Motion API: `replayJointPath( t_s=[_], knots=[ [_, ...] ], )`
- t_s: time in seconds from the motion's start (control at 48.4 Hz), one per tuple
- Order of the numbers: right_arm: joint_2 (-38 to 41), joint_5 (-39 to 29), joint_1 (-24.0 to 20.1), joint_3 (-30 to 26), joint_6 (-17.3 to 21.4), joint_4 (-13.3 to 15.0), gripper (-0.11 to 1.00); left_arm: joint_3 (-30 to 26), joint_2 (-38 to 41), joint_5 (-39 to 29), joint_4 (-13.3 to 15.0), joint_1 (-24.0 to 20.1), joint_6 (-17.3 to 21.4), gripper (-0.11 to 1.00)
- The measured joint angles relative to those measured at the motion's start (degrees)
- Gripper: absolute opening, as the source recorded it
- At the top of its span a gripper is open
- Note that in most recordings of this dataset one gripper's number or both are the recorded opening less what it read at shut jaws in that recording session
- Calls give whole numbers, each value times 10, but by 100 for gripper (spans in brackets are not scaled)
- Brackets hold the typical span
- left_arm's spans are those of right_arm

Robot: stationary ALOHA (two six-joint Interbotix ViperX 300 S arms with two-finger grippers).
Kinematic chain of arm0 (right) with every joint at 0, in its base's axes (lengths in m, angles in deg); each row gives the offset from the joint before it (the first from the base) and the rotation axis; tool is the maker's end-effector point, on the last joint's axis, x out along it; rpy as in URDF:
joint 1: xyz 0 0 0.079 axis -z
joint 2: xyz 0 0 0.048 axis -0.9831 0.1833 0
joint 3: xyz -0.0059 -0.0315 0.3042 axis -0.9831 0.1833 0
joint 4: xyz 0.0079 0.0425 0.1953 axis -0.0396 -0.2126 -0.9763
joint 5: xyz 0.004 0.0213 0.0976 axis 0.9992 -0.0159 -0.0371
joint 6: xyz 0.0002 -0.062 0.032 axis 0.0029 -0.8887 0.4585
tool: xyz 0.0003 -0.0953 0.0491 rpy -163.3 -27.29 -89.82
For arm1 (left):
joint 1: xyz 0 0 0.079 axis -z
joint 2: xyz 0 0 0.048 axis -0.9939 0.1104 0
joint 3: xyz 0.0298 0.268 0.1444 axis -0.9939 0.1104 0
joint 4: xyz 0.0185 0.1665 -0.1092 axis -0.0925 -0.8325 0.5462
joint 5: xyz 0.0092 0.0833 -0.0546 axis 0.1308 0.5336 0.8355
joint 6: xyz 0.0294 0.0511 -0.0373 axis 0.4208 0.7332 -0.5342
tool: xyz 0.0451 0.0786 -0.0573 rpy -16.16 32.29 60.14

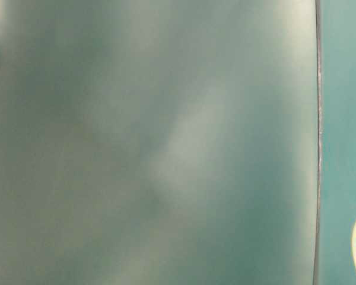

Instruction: Move the block toward the cup with right arm.

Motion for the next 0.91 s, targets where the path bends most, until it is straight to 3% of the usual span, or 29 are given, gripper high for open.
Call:
replayJointPath(
  t_s=[0.207, 0.516, 0.909],
  knots=[
    [5, -39, 6, -13, -4, 0, 0, -12, -7, -53, 0, 0, -7, 1],
    [33, -61, 21, -49, 6, 0, 0, -13, -8, -59, 0, 0, -7, 1],
    [164, -68, 61, -123, 11, 1, 0, -12, -8, -59, 0, -1, -7, 1]
  ],
)
